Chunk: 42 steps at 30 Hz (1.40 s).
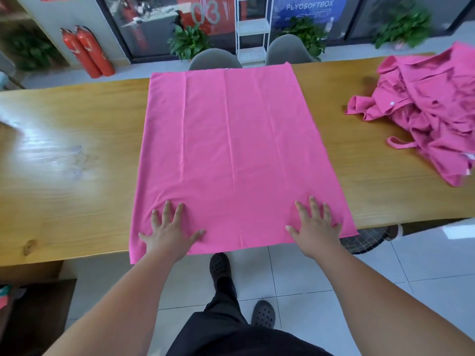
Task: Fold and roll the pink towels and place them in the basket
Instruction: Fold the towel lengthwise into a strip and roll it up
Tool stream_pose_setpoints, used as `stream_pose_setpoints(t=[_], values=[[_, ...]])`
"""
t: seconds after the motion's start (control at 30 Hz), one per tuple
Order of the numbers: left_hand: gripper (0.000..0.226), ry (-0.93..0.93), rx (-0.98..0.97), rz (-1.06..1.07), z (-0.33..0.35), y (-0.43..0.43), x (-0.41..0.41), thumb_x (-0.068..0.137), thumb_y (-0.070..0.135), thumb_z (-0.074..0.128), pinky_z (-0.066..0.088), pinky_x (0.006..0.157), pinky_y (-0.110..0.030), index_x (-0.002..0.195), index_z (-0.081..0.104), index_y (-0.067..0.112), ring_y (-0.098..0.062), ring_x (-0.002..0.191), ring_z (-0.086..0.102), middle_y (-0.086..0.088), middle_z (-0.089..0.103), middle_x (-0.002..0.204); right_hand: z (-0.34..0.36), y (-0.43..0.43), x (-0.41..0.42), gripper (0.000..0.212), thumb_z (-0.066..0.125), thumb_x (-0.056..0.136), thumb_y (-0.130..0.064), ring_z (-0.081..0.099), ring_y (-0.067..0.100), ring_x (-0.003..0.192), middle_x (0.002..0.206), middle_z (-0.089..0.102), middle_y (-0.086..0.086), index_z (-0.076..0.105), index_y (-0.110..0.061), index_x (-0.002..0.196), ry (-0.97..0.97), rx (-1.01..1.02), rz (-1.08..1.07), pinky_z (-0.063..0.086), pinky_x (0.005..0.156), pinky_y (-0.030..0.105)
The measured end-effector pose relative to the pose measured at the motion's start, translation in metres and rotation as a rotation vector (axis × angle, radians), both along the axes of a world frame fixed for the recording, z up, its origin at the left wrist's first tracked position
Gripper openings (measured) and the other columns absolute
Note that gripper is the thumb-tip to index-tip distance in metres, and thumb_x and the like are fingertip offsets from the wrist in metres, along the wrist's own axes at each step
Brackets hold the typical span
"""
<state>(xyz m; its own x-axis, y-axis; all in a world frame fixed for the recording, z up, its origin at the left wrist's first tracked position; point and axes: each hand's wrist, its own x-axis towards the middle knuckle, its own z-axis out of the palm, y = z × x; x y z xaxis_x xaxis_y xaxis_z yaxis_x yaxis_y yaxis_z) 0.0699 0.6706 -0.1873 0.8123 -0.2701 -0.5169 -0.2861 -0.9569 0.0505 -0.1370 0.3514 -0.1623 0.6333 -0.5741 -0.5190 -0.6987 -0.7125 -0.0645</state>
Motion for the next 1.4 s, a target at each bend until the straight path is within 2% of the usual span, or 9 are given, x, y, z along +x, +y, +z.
stream_pose_setpoints(t=[0.2, 0.33, 0.6, 0.73, 0.83, 1.0, 1.17, 1.27, 1.4], values=[[0.11, 0.108, 0.022, -0.049, 0.01, 0.009, 0.013, 0.082, 0.089, 0.051, 0.02, 0.119, -0.077, 0.161, -0.015, 0.051, -0.038, 0.159, -0.019, 0.0, -0.027, 0.172, 0.016, 0.007, 0.012, 0.072, 0.039, 0.101, -0.07, 0.018, 0.045, 0.153, 0.169, 0.013, 0.012, 0.024, -0.03, 0.159, 0.063, -0.04, -0.026, 0.031, 0.114, 0.073], [0.099, 0.082, -0.001, -0.099, 0.026, 0.023, 0.024, 0.093, 0.072, 0.057, 0.02, 0.127, -0.064, 0.168, 0.0, 0.039, -0.039, 0.161, 0.0, -0.004, -0.008, 0.176, 0.025, 0.012, 0.036, 0.069, 0.028, 0.102, -0.071, 0.04, 0.042, 0.14, 0.154, 0.038, 0.014, 0.038, -0.024, 0.152, 0.097, -0.155, 0.037, 0.036, 0.111, 0.064], [0.088, -0.072, 0.016, -0.288, 0.043, 0.038, 0.088, 0.101, 0.059, 0.054, 0.02, 0.13, -0.051, 0.168, 0.002, 0.035, -0.026, 0.163, 0.003, -0.001, -0.003, 0.177, 0.027, 0.056, 0.117, 0.071, 0.03, 0.103, -0.07, 0.03, 0.034, 0.15, 0.164, 0.027, 0.011, 0.027, -0.028, 0.16, -0.043, -0.061, 0.226, 0.035, 0.116, 0.062], [0.066, -0.159, 0.108, -0.317, 0.041, 0.047, 0.141, 0.102, 0.053, 0.049, 0.042, 0.109, -0.044, 0.16, 0.029, 0.029, -0.027, 0.142, 0.044, -0.001, 0.036, 0.162, 0.025, 0.075, 0.163, 0.07, 0.027, 0.103, -0.071, 0.033, 0.032, 0.148, 0.161, 0.032, 0.009, 0.03, -0.029, 0.159, -0.052, -0.123, 0.162, 0.037, 0.115, 0.061], [0.053, -0.24, 0.071, -0.387, 0.042, 0.056, 0.185, 0.102, 0.046, 0.047, 0.045, 0.098, -0.042, 0.15, 0.042, 0.024, -0.028, 0.128, 0.052, -0.003, 0.051, 0.142, 0.026, 0.101, 0.2, 0.069, 0.027, 0.104, -0.069, 0.034, 0.032, 0.147, 0.161, 0.032, 0.01, 0.031, -0.027, 0.158, -0.054, -0.158, 0.102, 0.038, 0.114, 0.06], [0.076, -0.182, -0.075, -0.52, 0.035, 0.072, 0.261, 0.103, 0.052, 0.053, 0.032, 0.122, -0.049, 0.165, 0.016, 0.028, -0.033, 0.158, 0.018, -0.007, 0.013, 0.174, 0.024, 0.179, 0.263, 0.073, 0.031, 0.107, -0.063, 0.017, 0.038, 0.157, 0.173, 0.006, 0.015, 0.015, -0.024, 0.167, -0.104, -0.098, 0.111, 0.026, 0.126, 0.056], [0.078, -0.142, -0.11, -0.743, 0.013, 0.076, 0.31, 0.107, 0.06, 0.036, 0.01, 0.131, -0.051, 0.168, -0.004, 0.034, -0.029, 0.163, -0.011, 0.006, -0.012, 0.176, 0.004, 0.272, 0.307, 0.077, 0.027, 0.106, -0.065, -0.011, 0.039, 0.161, 0.173, -0.022, 0.011, -0.005, -0.033, 0.168, -0.141, -0.047, 0.165, 0.007, 0.13, 0.056], [0.074, -0.163, -0.138, -0.757, -0.008, 0.09, 0.326, 0.105, 0.069, 0.023, 0.008, 0.131, -0.05, 0.167, -0.005, 0.039, -0.028, 0.163, -0.01, 0.011, -0.012, 0.176, -0.013, 0.321, 0.316, 0.084, 0.017, 0.097, -0.075, -0.009, 0.041, 0.161, 0.175, -0.014, 0.012, 0.005, -0.033, 0.168, -0.13, -0.022, 0.183, 0.007, 0.128, 0.06], [0.079, -0.184, -0.301, -0.53, -0.02, 0.088, 0.351, 0.104, 0.074, 0.019, 0.008, 0.131, -0.049, 0.169, 0.0, 0.033, -0.032, 0.162, -0.011, 0.004, -0.011, 0.176, -0.025, 0.348, 0.319, 0.084, 0.031, 0.099, -0.073, -0.001, 0.04, 0.161, 0.176, -0.002, 0.012, 0.015, -0.029, 0.168, -0.142, -0.042, 0.112, 0.013, 0.123, 0.062]])
